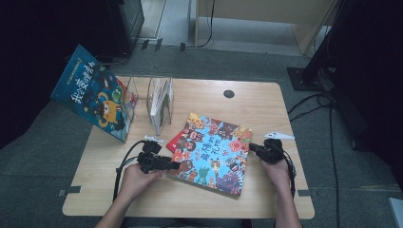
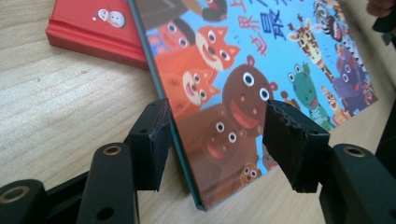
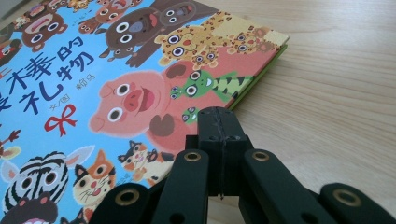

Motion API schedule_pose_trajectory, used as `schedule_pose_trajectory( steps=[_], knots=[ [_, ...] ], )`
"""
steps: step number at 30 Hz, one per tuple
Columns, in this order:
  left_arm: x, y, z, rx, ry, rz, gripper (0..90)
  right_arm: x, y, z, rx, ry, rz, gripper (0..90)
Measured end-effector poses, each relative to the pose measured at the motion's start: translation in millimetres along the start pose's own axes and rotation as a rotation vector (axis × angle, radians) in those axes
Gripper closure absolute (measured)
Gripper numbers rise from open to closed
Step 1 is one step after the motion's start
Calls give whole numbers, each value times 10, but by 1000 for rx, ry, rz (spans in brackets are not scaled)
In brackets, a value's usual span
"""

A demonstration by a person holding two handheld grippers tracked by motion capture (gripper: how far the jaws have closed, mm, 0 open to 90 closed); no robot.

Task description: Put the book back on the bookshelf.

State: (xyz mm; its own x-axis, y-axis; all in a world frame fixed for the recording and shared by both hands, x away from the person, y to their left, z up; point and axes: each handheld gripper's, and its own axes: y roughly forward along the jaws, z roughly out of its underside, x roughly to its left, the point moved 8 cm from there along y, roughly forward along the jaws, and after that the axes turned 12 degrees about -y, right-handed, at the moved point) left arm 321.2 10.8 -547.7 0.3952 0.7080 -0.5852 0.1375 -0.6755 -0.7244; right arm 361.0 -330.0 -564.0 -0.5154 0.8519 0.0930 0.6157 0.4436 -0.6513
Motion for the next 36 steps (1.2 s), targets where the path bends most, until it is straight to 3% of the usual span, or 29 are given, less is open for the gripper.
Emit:
schedule_pose_trajectory(
  steps=[9,14,22,29,36],
  knots=[
    [4,-12,54,-10,-9,-4,429,48,53,-55,17,-15,-20,900],
    [32,34,40,-6,-9,-34,421,97,89,-84,21,-30,-34,900],
    [5,-3,122,21,-21,-51,425,165,106,-95,32,-51,-62,900],
    [-34,-39,239,41,-43,-42,425,223,117,-99,38,-67,-84,900],
    [-30,-33,261,35,-2,-82,428,258,128,-105,42,-81,-97,900]
  ],
)
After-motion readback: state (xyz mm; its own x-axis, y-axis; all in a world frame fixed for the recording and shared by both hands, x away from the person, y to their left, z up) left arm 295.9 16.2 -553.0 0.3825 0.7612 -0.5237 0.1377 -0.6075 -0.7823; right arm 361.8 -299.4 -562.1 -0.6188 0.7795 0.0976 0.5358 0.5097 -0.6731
